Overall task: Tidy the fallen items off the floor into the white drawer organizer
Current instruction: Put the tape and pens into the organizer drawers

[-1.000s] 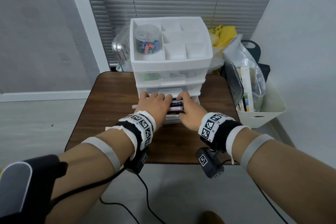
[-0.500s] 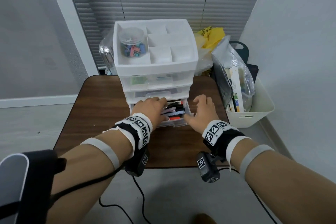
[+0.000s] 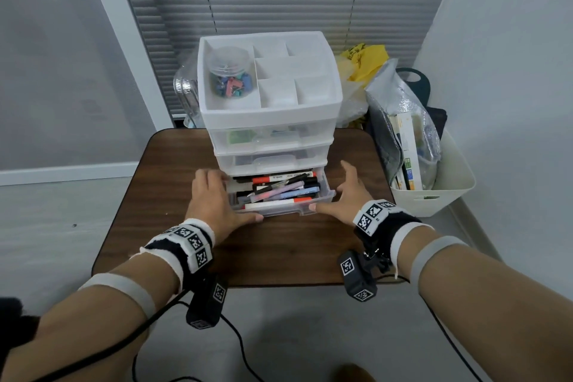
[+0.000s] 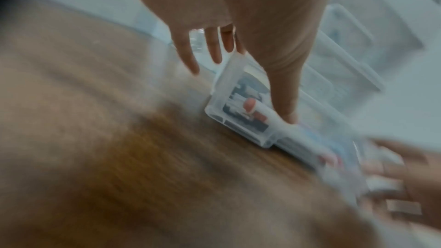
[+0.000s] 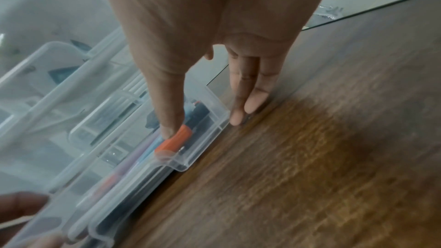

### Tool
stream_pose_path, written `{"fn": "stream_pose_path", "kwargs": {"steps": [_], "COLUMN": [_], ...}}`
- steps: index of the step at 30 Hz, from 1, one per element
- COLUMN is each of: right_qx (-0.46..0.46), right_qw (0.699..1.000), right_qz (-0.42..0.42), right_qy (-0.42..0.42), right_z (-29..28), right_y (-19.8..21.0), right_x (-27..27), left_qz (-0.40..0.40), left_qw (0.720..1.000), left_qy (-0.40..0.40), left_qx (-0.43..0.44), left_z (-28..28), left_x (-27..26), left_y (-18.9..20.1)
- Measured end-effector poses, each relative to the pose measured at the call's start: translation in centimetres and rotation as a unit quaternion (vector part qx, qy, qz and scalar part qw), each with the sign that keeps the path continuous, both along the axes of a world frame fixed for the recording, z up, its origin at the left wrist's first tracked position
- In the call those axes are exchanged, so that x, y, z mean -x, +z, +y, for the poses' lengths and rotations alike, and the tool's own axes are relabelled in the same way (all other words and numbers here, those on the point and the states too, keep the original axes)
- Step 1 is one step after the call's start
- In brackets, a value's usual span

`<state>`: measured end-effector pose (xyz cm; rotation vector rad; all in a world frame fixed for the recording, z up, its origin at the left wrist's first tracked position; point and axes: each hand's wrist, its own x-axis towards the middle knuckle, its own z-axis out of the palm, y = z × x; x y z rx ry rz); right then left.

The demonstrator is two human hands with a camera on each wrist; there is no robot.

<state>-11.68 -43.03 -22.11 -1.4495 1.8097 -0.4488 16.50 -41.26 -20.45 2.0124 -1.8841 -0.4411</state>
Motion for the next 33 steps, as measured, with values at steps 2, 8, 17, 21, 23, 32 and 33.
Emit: {"fn": "stream_pose_path", "kwargs": {"steps": [2,8,17,21,23,32,33], "right_qx": [0.004,-0.014,0.016,0.064,0.088,0.028,0.009], "right_qw": [1.0,0.995,0.996,0.997,0.996,0.999,0.999], "right_qz": [-0.003,-0.049,-0.07,-0.034,-0.007,-0.035,-0.046], "right_qy": [0.015,0.083,0.049,0.029,0.025,0.013,0.001], "right_z": [-0.5,-2.3,-5.2,-5.8,-5.8,-3.6,-2.8], "right_y": [0.0,0.8,0.6,0.2,0.1,-0.3,0.1], "right_x": [-0.1,-0.6,-0.6,-1.0,-1.1,-1.1,-1.3], "left_qz": [0.112,0.298,0.267,0.224,0.206,0.255,0.267], "left_qw": [0.992,0.952,0.963,0.973,0.977,0.962,0.957], "left_qy": [0.057,-0.037,0.03,0.055,0.053,0.096,0.113], "left_qx": [-0.031,-0.058,-0.003,0.019,0.024,-0.009,-0.034], "left_z": [-0.2,-1.7,-3.1,-4.3,-4.6,-1.9,-0.7], "left_x": [-0.5,-1.1,-1.0,-0.7,-0.7,-0.5,-0.6], "left_y": [-0.6,-1.2,-1.5,-1.1,-0.9,-1.5,-1.4]}}
